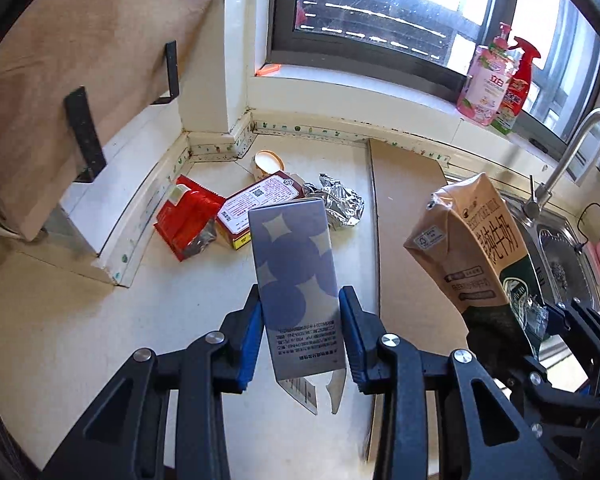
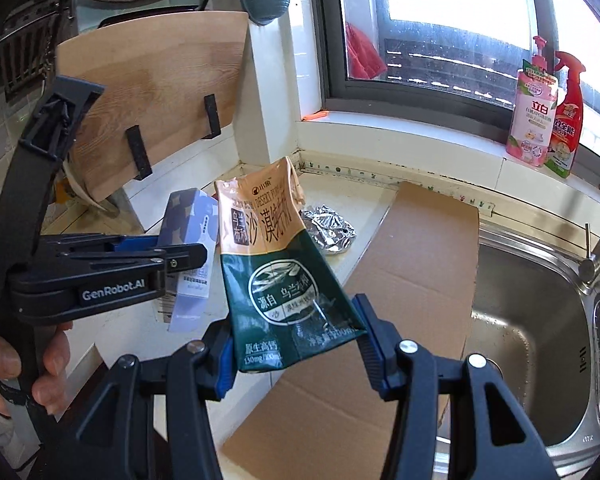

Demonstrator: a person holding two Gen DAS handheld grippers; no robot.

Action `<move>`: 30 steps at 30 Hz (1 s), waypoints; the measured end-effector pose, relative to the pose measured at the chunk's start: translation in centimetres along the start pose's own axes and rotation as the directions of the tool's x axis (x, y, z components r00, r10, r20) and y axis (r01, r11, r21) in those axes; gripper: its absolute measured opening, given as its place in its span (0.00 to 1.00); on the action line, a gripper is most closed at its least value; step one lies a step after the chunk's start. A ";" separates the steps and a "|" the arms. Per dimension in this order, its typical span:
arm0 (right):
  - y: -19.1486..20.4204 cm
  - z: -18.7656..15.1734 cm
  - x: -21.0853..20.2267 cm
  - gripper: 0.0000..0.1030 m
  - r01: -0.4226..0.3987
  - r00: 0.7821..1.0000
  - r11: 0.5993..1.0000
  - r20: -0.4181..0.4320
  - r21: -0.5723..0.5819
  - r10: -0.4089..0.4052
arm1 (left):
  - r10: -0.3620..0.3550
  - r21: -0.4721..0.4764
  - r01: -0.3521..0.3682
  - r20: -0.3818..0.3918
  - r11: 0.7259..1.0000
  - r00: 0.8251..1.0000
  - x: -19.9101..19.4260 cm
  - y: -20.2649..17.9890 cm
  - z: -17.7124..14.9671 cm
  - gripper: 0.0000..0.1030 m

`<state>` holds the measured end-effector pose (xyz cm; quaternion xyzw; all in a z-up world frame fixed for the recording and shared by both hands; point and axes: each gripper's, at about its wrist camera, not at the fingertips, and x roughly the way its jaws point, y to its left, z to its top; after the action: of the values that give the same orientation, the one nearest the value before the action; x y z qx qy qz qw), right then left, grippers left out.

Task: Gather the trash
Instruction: 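Carry the blue-dotted box and milk carton down over the trash bin with both grippers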

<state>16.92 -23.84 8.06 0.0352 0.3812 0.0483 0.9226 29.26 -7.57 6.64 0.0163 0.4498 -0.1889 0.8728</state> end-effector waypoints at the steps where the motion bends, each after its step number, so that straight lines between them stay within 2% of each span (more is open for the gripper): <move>1: 0.5 -0.5 -0.7 0.50 0.004 1.000 1.000 -0.005 -0.004 -0.004 | 0.000 0.009 0.000 0.006 1.000 1.000 -1.1 0.1 -0.7 0.34; 10: 6.3 -5.7 -6.0 0.50 0.013 0.998 0.999 -0.057 -0.050 -0.016 | 0.006 0.081 -0.007 0.007 0.997 1.000 -9.5 0.9 -10.1 0.34; 17: 9.3 -10.5 -7.5 0.50 -0.035 0.991 0.999 -0.132 -0.035 0.030 | 0.009 0.087 -0.008 -0.012 0.996 1.000 -12.2 1.6 -17.1 0.34; 21: 10.4 -14.0 -6.9 0.50 -0.036 0.984 0.999 -0.177 -0.022 0.032 | 0.007 0.059 -0.005 -0.038 0.998 0.999 -11.5 2.3 -21.7 0.34; 25: 11.0 -18.5 -4.6 0.50 -0.030 0.963 0.999 -0.267 -0.017 0.024 | 0.025 0.015 -0.024 -0.086 1.000 0.996 -8.9 2.8 -25.7 0.34; 28: 11.1 -22.3 -2.0 0.50 -0.035 0.933 0.999 -0.359 -0.004 0.032 | 0.001 -0.040 -0.007 -0.159 0.999 0.987 -6.1 3.3 -28.7 0.34; 30: 11.0 -24.6 -0.2 0.50 -0.025 0.911 1.000 -0.411 -0.006 0.021 | 0.010 -0.048 -0.021 -0.206 0.999 0.979 -4.0 3.4 -30.7 0.34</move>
<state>-1.27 -12.25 -8.11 0.0238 0.5660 0.0675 0.8213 4.36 2.96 -8.92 0.0173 0.5420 -0.1680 0.8232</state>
